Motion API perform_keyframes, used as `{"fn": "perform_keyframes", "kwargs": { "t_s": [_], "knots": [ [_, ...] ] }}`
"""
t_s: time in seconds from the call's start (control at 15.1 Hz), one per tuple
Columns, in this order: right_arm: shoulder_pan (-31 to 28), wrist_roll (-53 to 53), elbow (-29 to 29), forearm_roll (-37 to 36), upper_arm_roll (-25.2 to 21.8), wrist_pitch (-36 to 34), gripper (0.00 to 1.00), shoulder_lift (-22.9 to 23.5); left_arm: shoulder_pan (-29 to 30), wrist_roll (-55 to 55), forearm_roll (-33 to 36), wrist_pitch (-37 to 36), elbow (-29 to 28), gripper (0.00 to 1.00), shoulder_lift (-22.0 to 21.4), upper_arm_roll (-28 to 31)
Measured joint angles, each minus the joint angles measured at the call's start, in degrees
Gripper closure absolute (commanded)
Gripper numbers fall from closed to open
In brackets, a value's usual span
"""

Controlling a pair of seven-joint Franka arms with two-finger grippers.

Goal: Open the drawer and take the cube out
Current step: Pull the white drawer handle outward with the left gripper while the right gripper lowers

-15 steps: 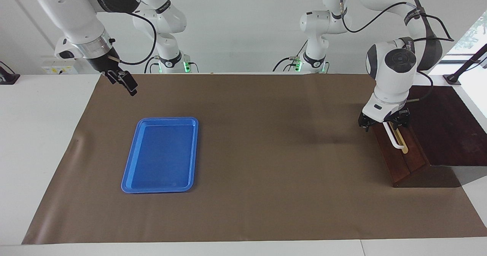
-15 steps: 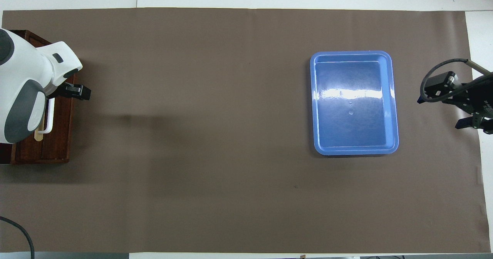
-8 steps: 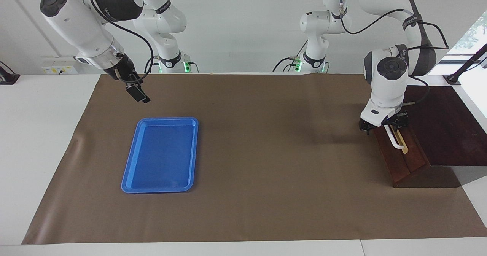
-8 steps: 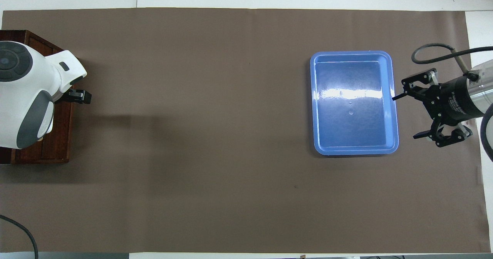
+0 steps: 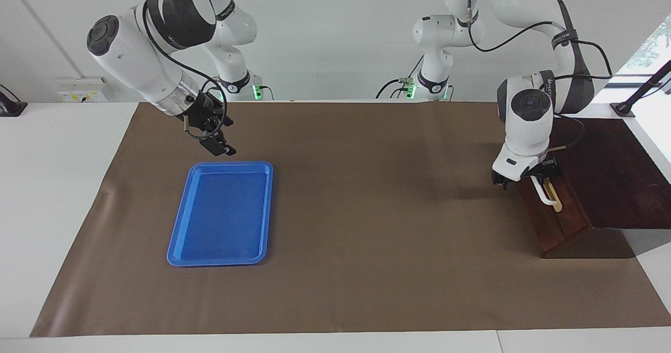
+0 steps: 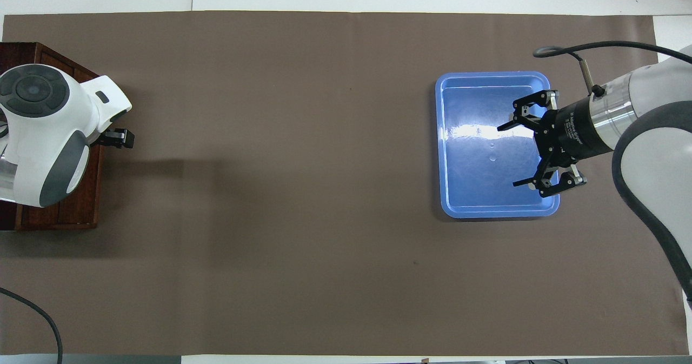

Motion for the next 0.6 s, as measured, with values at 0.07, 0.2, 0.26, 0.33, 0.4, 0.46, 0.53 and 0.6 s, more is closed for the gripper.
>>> {"fn": "perform_keyframes", "kwargs": {
  "t_s": [0.07, 0.2, 0.26, 0.33, 0.4, 0.46, 0.53, 0.6],
  "knots": [
    [0.0, -0.4, -0.2, 1.2, 0.0, 1.0, 0.00, 0.4, 0.0, -0.1, 0.1, 0.2, 0.0, 0.00, 0.0, 0.0],
    [0.1, -2.5, -0.7, 5.2, 0.0, 3.1, 0.00, 1.6, 0.0, -0.3, 0.1, 1.1, -0.2, 0.00, 0.0, 0.1],
    [0.4, -3.8, -1.0, 7.7, 0.0, 4.4, 0.00, 2.4, 0.0, -0.9, 0.1, 1.6, -0.3, 0.00, 0.0, 0.0],
    [1.0, -5.0, -1.2, 10.3, 0.0, 5.7, 0.00, 3.3, 0.0, -2.0, 0.1, 2.3, -0.4, 0.00, 0.0, 0.0],
    [1.8, -5.8, -1.2, 12.5, 0.0, 6.8, 0.00, 4.2, -0.1, -3.3, 0.1, 2.9, -0.5, 0.00, 0.0, -0.1],
    [2.6, -6.0, -1.2, 14.3, 0.0, 7.8, 0.00, 4.9, -0.2, -4.4, 0.1, 3.2, -0.5, 0.00, 0.0, -0.2],
    [3.4, -6.0, -1.2, 15.3, 0.0, 8.8, 0.00, 5.4, -0.3, -5.0, 0.1, 3.4, -0.5, 0.00, 0.0, -0.3],
    [4.1, -6.0, -1.2, 15.7, 0.0, 9.3, 0.00, 5.6, -0.6, -5.2, 0.1, 3.5, -0.5, 0.00, 0.0, -0.5]
  ]
}}
